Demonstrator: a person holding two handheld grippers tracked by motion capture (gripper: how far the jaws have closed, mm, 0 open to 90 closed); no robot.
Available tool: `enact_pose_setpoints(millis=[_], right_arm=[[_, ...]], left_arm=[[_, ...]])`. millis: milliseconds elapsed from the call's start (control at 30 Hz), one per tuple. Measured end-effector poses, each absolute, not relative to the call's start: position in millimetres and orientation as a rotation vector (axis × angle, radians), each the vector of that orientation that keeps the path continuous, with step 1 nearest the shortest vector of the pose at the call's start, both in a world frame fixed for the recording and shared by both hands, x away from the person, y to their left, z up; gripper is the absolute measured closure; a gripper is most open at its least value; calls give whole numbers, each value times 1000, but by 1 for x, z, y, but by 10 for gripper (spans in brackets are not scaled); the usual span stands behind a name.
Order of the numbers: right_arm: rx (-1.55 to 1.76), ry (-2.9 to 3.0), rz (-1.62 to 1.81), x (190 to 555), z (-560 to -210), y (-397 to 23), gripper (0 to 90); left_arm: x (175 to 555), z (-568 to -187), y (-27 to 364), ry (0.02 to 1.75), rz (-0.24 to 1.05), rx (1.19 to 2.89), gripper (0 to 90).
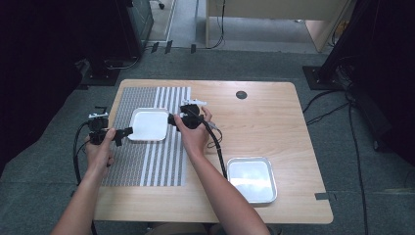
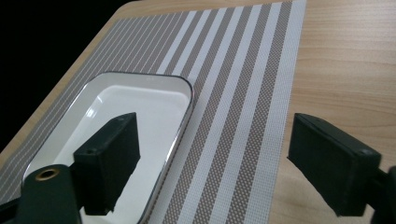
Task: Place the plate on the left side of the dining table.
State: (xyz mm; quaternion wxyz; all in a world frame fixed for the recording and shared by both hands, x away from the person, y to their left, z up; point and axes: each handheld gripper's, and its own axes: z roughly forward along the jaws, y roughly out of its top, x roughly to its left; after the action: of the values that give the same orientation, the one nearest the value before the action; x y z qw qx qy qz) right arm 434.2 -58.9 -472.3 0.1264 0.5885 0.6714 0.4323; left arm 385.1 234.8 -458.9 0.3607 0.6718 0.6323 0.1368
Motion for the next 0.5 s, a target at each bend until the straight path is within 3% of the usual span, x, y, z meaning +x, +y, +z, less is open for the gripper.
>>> enact_pose_setpoints(millis=[500], right_arm=[[1723, 1951, 1221, 412, -476, -90, 166]], left_arm=[[354, -465, 230, 1588, 382, 1738, 175]])
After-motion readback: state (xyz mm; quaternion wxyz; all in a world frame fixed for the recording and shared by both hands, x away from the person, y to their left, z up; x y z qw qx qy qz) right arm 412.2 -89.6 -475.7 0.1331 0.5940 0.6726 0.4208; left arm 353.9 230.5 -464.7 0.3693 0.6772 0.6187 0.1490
